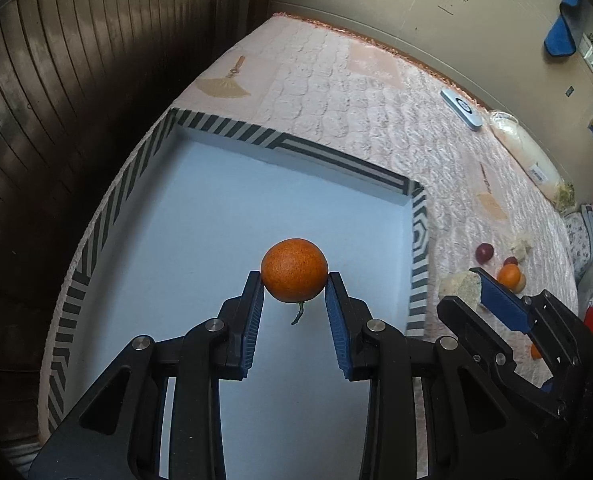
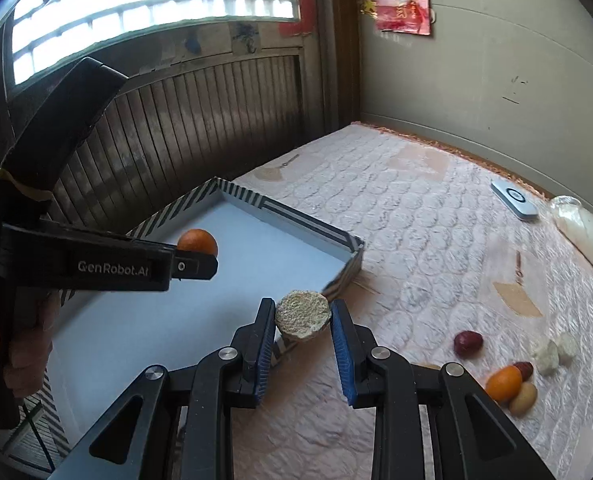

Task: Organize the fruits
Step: 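Carry the orange and cake slice into the striped tray and open both tools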

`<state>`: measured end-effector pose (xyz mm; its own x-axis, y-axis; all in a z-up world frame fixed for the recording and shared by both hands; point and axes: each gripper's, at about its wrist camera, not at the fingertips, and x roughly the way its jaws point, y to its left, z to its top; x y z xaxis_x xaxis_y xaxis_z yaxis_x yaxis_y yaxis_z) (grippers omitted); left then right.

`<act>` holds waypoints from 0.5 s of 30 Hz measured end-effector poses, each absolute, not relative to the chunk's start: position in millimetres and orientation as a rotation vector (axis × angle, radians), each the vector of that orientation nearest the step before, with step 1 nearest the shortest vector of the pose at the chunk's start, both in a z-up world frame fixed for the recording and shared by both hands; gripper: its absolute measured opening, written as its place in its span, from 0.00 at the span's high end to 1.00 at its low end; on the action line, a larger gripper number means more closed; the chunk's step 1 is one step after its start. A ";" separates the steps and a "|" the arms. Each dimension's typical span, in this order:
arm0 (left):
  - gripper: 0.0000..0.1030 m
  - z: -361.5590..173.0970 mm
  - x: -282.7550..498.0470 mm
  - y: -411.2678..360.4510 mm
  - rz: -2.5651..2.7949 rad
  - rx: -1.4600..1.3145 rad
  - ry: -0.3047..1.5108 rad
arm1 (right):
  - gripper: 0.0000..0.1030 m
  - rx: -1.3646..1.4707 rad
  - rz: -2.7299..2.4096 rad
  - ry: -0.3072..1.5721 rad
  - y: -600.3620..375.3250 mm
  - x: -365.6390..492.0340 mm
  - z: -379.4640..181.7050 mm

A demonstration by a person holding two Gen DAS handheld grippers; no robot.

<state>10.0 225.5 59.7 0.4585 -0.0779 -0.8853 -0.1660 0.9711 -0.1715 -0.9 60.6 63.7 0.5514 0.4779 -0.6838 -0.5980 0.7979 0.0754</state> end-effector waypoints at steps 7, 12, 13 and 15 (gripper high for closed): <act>0.70 44.9 15.5 250.5 0.115 -0.249 1.110 | 0.74 -0.254 0.685 0.815 111.0 21.9 39.5; 0.70 41.2 18.7 252.9 0.145 -0.224 1.113 | 0.74 -0.296 0.698 0.840 131.5 28.5 26.1; 0.70 40.7 18.9 253.5 0.154 -0.218 1.109 | 0.74 -0.306 0.697 0.843 134.9 28.8 23.6; 0.70 40.6 18.2 254.4 0.173 -0.212 1.101 | 0.74 -0.316 0.703 0.845 139.6 28.3 19.6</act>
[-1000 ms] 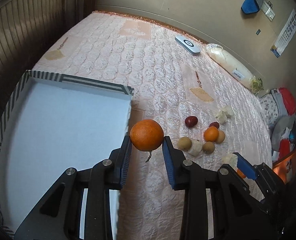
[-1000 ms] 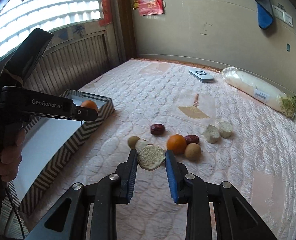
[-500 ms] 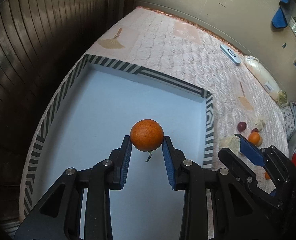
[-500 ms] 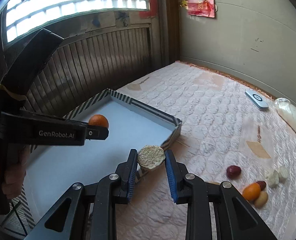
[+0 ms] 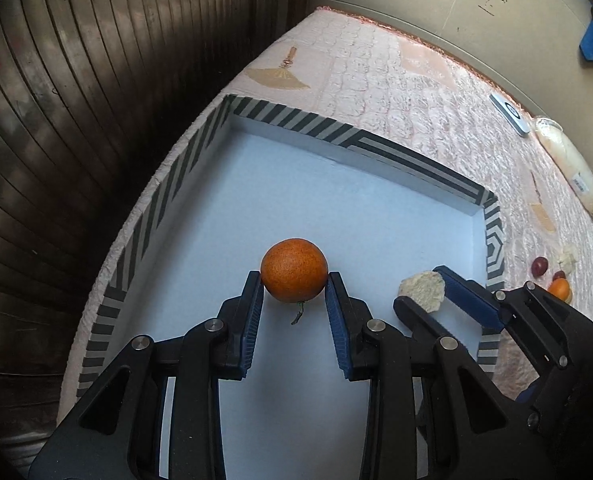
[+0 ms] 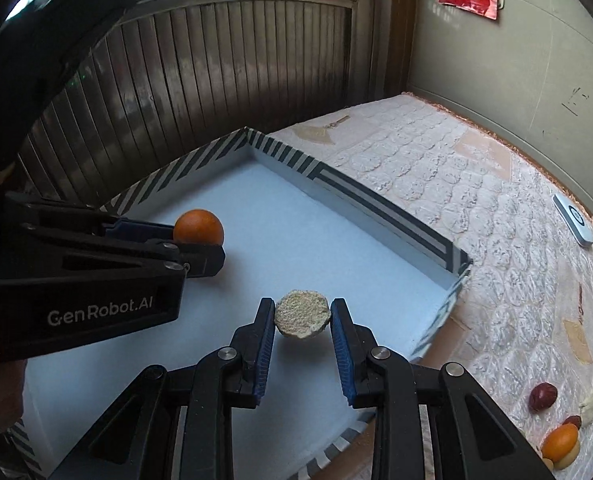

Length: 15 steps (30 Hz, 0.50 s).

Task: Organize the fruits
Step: 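Carry the orange and cake slice into the striped tray and open both tools, then withdraw both open tools from the tray back toward the fruits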

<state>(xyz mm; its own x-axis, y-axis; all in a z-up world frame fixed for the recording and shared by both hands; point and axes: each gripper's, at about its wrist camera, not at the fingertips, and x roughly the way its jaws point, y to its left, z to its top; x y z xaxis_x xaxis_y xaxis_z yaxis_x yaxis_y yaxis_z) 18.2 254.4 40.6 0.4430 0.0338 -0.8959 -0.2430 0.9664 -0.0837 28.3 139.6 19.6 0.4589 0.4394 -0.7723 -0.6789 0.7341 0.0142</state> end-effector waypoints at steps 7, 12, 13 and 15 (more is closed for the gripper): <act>0.57 41.3 16.4 254.0 0.172 -0.216 1.086 | 0.56 -0.273 0.735 0.848 133.9 21.0 22.8; 0.44 56.6 6.2 248.1 0.177 -0.214 1.014 | 0.54 -0.214 0.717 0.795 114.1 7.4 39.7; 0.44 61.0 3.1 244.3 0.174 -0.206 0.997 | 0.54 -0.204 0.715 0.786 108.3 3.6 43.2; 0.43 68.0 -1.9 235.1 0.160 -0.187 0.973 | 0.54 -0.187 0.689 0.759 93.6 -4.2 50.6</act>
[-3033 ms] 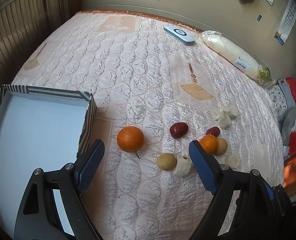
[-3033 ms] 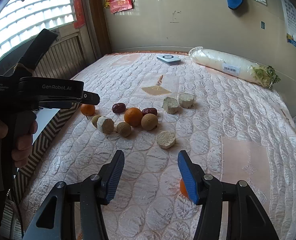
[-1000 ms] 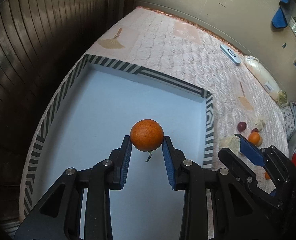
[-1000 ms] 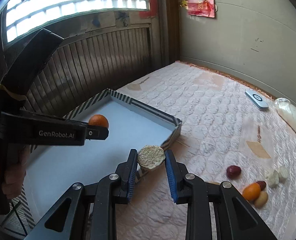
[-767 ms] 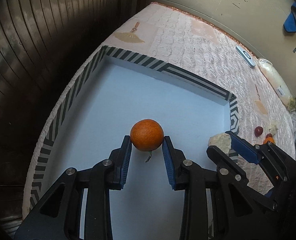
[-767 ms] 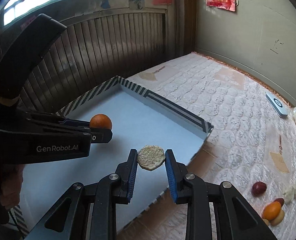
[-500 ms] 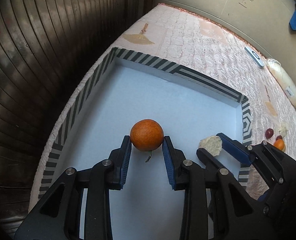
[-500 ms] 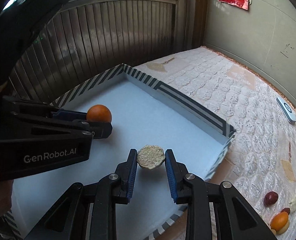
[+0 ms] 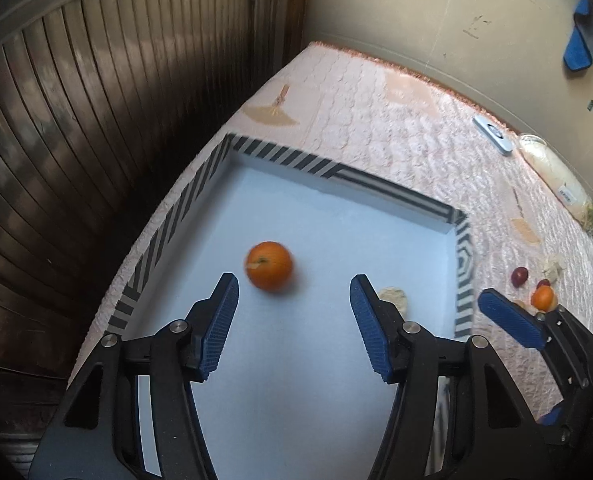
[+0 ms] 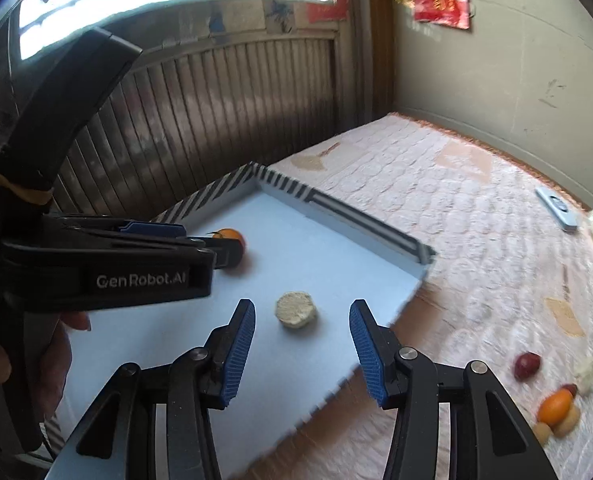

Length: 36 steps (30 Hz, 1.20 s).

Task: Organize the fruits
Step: 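Withdraw both open tools from the tray back toward the fruits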

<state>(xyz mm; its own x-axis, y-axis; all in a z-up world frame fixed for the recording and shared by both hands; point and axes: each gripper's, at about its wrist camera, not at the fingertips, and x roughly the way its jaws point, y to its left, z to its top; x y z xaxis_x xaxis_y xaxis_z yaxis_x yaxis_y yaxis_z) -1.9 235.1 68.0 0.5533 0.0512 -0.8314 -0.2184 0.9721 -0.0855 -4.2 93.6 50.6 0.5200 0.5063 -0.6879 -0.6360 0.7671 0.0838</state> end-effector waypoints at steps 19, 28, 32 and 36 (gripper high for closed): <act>0.43 76.6 -7.9 95.6 -0.099 -0.077 0.979 | 0.52 -0.091 0.308 0.738 -106.7 -69.1 60.5; 0.43 59.1 25.8 59.7 -0.072 -0.074 1.040 | 0.52 -0.024 0.262 0.742 -154.2 -77.4 55.4; 0.43 54.3 49.3 45.7 -0.082 -0.070 1.073 | 0.52 0.004 0.268 0.740 -160.3 -75.2 54.7; 0.43 45.4 71.4 34.3 -0.100 -0.056 1.106 | 0.52 0.003 0.262 0.742 -163.9 -72.7 52.3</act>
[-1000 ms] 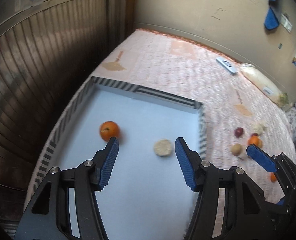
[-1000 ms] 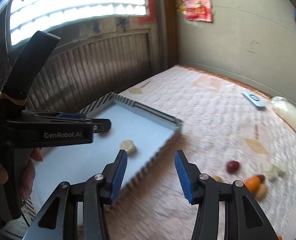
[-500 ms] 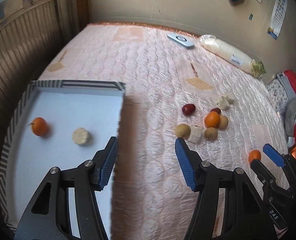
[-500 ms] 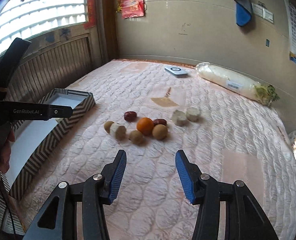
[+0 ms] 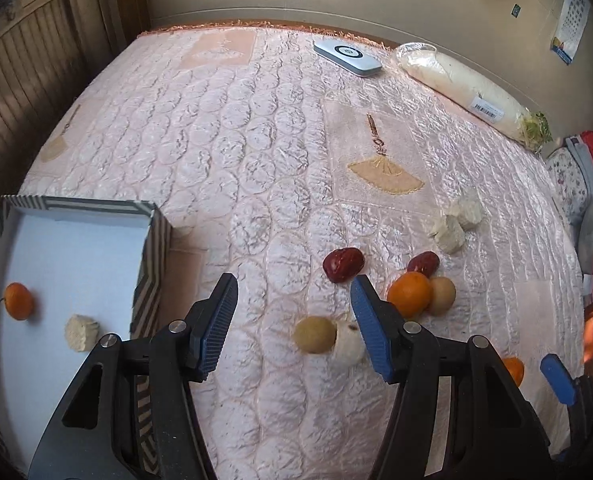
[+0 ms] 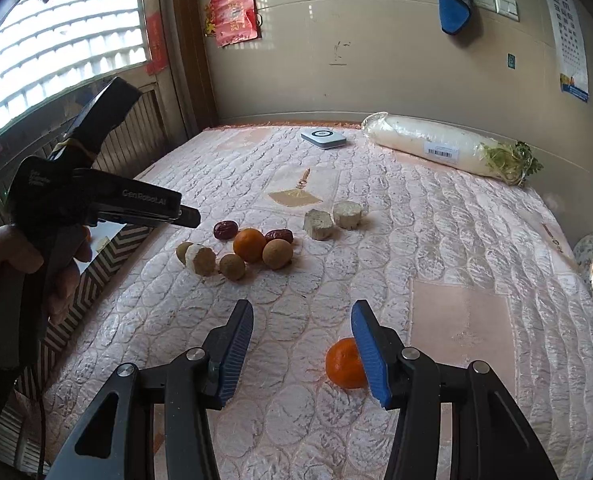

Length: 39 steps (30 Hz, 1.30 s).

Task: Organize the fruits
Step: 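Withdraw both open tools from the tray back toward the fruits, then grasp a red date with the left tool while the right tool grasps an orange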

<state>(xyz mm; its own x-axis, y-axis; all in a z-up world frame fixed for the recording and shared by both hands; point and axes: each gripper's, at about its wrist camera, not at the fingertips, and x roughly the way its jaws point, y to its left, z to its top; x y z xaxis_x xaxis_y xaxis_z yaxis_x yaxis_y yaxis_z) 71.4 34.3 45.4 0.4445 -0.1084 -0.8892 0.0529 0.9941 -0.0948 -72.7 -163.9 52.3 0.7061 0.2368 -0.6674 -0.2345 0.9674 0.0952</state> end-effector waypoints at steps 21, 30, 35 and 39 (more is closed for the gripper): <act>0.73 21.4 103.2 16.3 -0.176 -0.161 1.178 | 0.52 0.016 0.238 0.772 -188.1 -72.0 46.7; 0.73 42.5 86.5 22.0 -0.151 -0.106 1.106 | 0.52 0.017 0.253 0.823 -185.2 -68.1 31.7; 0.73 56.1 71.0 23.4 -0.150 -0.065 1.055 | 0.52 -0.005 0.245 0.843 -179.0 -63.6 23.5; 0.73 59.0 57.1 22.9 -0.153 -0.039 1.032 | 0.52 -0.006 0.195 0.853 -180.6 -59.7 17.6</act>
